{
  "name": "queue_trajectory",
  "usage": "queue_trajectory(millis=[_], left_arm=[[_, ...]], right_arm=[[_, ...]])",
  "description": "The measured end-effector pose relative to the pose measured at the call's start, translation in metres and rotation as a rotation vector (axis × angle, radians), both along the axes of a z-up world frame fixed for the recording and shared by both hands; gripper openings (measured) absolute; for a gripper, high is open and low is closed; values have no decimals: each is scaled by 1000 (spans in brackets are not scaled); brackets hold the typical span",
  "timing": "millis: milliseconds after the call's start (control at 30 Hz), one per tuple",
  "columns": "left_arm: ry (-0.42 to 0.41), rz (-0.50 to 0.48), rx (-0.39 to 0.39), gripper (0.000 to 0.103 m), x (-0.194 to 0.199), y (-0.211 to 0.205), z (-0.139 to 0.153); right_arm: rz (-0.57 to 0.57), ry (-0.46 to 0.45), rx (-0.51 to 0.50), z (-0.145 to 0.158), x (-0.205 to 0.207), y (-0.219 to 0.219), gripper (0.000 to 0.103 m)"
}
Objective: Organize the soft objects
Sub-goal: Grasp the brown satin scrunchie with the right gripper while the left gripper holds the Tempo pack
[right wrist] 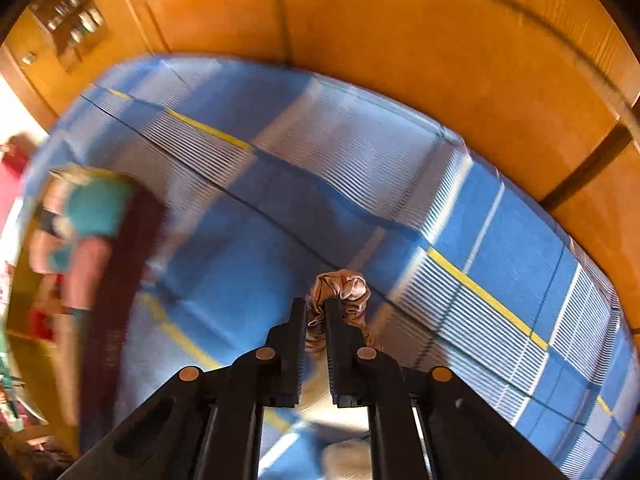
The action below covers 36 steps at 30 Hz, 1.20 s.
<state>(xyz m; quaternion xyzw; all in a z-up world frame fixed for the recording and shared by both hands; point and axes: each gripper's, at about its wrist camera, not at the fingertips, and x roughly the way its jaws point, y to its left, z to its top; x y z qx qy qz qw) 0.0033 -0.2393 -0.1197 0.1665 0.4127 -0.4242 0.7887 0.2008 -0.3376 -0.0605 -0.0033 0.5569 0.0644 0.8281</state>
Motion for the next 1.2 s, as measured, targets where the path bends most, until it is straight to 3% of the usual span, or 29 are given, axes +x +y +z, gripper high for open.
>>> queue_trajectory(millis=[333,467,633,867,900,1000,1200], left_arm=[[-3,24,4,53,0,3,1],[-12,27,13,52,-3,5,2],[-8,36,11,52,-3,6,2],[-15,43,21,52,-4,4,2],[-16,44,22,52,-5,3,1],[-14,47,26,52,-6,1,2],[-21,52,33,53,-7,1,1]], right_arm=[[-10,-208,122,73,-69,13,8],[-30,-218,144,79,-98,10,8],[-76,-164,126,65,-144,-5,8],[-171,-23,83,18,-201,-35,8],[-180,-12,73,13,-204,-37,12],[-220,19,70,-6,-212,-45,44],[-258,22,55,-26,-216,-49,48]])
